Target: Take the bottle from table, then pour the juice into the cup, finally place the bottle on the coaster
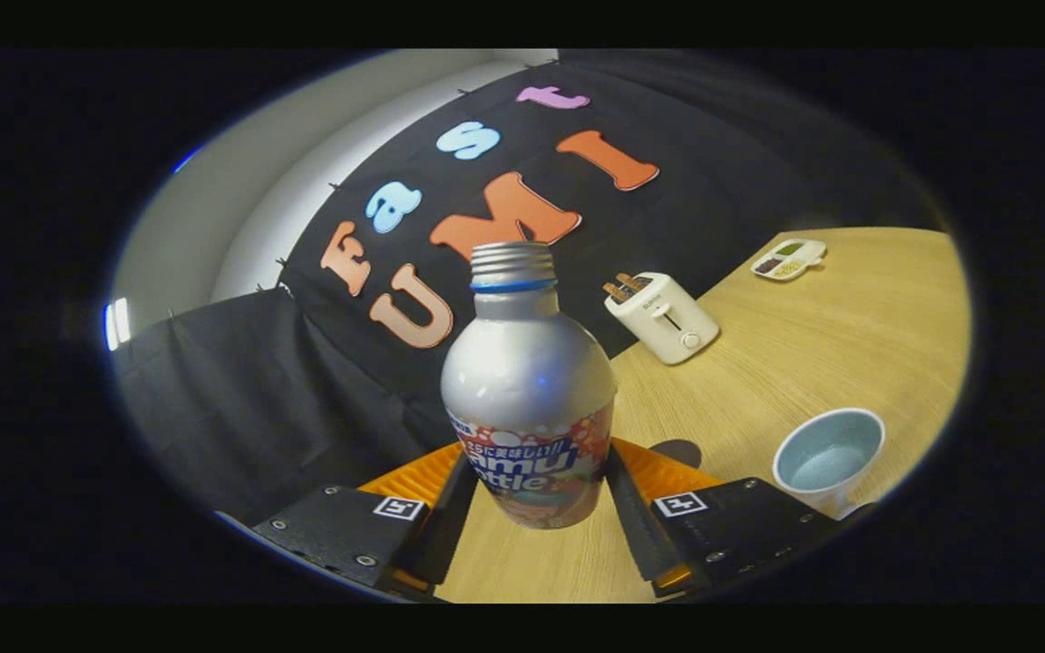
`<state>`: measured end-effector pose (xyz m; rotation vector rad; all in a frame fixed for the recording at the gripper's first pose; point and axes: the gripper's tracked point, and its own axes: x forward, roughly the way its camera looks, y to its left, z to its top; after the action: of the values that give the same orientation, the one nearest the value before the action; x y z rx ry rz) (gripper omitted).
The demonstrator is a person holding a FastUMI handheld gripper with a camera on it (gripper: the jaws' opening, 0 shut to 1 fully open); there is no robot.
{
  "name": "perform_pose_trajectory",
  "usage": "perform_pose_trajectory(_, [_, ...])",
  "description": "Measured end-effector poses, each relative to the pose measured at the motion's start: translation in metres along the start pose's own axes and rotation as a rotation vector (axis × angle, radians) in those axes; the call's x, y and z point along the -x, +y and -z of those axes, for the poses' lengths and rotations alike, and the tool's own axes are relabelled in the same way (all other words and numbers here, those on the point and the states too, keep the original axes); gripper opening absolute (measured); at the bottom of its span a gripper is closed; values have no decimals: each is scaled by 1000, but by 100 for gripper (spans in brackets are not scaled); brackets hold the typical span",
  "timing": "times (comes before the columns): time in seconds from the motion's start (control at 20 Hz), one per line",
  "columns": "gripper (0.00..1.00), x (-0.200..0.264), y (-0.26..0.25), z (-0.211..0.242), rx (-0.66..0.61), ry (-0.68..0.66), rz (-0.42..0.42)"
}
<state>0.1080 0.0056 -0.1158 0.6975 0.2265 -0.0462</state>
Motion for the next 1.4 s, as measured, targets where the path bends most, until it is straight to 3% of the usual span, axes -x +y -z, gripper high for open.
perform_pose_trajectory(0.35, [77,-35,-10,1,207,-21,82])
perform_pose_trajectory(0.8, [77,-84,-61,41,434,49,224])
perform_pose_trajectory(1.4, [78,-113,-91,69,539,105,287])
